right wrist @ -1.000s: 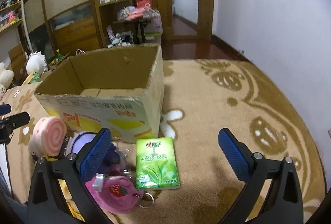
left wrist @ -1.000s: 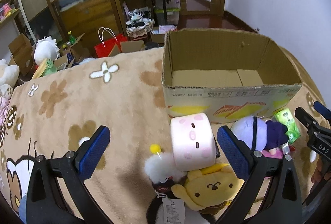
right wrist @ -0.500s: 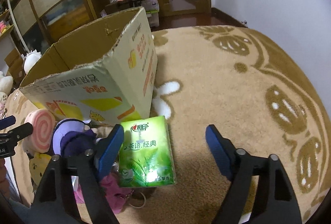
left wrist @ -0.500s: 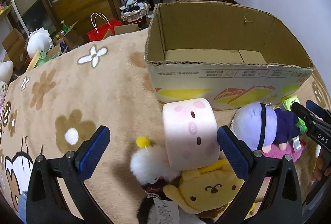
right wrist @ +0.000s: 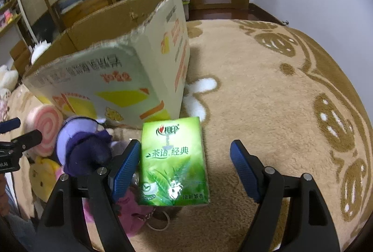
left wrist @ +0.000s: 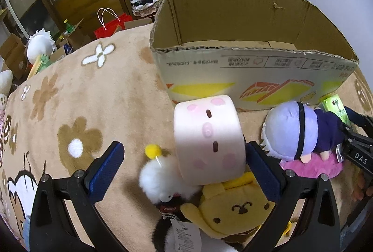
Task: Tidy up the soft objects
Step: 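Close the left gripper on the pink marshmallow plush while the right gripper grasps the green tissue pack, then lift the pink plush and green tissue pack over the cardboard box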
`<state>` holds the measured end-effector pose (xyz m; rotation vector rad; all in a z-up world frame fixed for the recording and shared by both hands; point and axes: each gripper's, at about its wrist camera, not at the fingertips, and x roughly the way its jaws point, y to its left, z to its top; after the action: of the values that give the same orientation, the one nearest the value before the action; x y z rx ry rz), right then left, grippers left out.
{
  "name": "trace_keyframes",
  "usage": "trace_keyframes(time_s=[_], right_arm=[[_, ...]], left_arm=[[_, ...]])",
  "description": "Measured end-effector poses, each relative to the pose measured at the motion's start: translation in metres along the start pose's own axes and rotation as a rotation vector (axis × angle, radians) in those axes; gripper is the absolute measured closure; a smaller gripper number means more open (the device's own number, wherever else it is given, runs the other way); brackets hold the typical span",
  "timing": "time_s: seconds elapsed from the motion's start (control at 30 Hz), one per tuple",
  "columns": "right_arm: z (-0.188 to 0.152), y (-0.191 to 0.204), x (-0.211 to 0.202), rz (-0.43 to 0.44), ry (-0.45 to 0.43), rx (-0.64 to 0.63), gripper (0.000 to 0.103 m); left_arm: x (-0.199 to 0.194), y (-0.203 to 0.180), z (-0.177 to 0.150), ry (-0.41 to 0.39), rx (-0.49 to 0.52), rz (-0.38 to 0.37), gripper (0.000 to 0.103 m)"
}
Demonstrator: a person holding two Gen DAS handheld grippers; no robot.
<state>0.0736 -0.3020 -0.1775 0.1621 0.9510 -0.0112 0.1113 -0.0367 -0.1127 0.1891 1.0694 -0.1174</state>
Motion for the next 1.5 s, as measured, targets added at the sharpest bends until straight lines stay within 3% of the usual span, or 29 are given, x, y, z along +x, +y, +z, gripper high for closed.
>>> trace_keyframes(time_s=[0.2, 0.43, 0.83, 1.5], right_arm=[[-0.001, 0.001, 0.001, 0.021, 0.015, -0.011, 0.045], [-0.002, 0.003, -0.003, 0.018, 0.014, -0.017, 0.045], [0.001, 0.009, -0.025, 0.001, -0.036, -0.024, 0.045], [-0.001, 0.030, -0.088, -0.006, -0.193, -0.057, 0.045]], left_arm=[[0.001, -0.001, -0.001, 0.004, 0.002, -0.038, 0.018], [-0.002, -0.009, -0.005, 0.005, 0.018, -0.100, 0.052], [-0.018, -0.013, -0.008, -0.033, 0.032, -0.046, 0.055], [-0.091, -0.002, -0.012, -0.245, 0.007, 0.005, 0.056]])
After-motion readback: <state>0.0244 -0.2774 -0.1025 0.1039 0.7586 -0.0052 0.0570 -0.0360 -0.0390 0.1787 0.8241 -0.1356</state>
